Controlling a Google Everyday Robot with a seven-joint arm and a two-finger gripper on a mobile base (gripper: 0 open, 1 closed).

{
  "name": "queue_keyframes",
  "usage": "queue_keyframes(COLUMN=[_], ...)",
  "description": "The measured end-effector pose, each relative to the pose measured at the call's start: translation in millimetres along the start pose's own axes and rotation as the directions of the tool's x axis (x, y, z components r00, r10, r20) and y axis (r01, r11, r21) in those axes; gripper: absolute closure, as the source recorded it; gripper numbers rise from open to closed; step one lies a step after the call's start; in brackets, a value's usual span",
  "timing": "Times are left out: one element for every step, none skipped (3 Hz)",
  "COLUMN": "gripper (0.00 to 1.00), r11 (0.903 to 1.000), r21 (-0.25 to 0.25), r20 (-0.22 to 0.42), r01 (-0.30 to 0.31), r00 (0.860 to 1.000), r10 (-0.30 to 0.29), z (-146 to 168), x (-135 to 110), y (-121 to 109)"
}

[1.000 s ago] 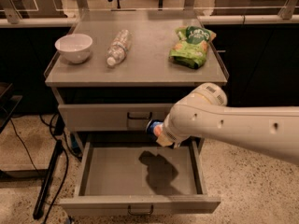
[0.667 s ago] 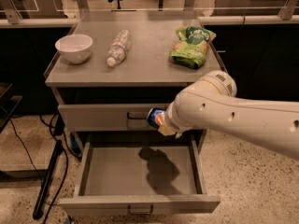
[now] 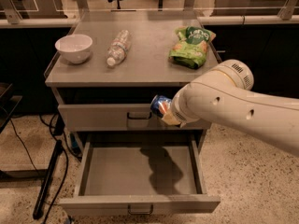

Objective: Pick pepsi can from middle drawer and place on counter

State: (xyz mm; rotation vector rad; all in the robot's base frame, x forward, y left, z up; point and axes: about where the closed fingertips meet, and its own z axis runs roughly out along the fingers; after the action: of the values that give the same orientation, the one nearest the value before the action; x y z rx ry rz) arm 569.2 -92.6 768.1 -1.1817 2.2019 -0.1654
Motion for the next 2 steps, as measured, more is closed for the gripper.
queue_keyframes(gripper=[1.0, 1.0], r11=[0.9998, 0.9997], r21=[-0.018, -0.015], r20=[0.042, 0.134], r01=[-0.012, 0.017], r00=[0.999, 0.991], r10=[0.013, -0.015], z=[-7.1, -26.9], x=[-9.6, -40.8], y=[-2.9, -21.7])
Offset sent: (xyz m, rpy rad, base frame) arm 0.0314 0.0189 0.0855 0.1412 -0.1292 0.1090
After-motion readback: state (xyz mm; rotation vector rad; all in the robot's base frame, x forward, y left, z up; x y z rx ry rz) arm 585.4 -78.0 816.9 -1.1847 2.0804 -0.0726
